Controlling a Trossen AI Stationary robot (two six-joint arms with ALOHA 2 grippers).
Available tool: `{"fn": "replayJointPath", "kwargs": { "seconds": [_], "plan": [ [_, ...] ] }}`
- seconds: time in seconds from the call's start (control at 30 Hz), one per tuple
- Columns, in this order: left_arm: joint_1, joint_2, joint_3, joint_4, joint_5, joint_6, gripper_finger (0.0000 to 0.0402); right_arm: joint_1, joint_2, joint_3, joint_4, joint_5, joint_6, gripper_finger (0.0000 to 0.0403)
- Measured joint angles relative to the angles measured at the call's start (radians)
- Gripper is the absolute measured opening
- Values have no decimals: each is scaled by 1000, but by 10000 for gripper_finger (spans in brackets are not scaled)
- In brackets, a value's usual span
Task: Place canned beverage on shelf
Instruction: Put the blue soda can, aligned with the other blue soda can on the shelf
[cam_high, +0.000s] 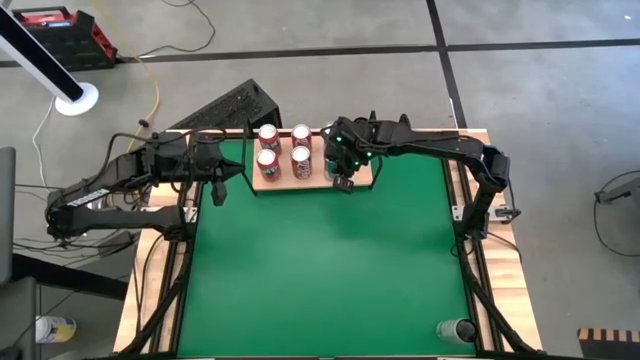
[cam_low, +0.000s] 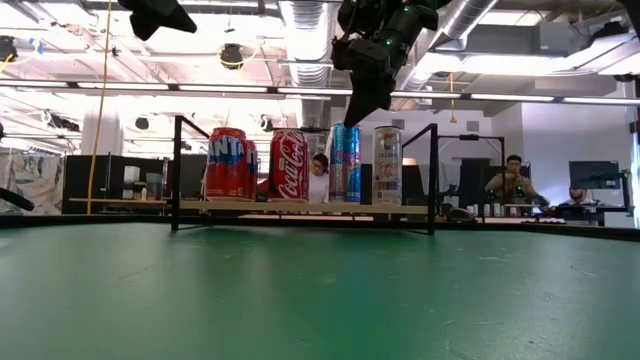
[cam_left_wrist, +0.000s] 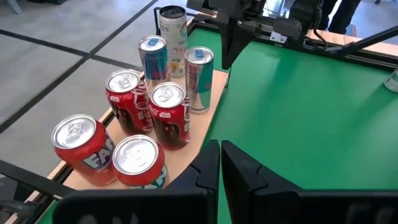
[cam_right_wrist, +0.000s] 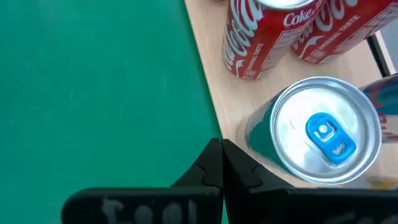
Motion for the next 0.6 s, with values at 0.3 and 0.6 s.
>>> {"fn": "replayJointPath", "kwargs": {
  "seconds": [0.3, 0.6],
  "plan": [
    [0, 6, 0, 4, 0, 0, 0, -24, 0, -33, 38, 8, 11, 17],
    [0, 7, 0, 4, 0, -8, 0, -41, 0, -34, 86, 24, 11, 17]
  ]
}}
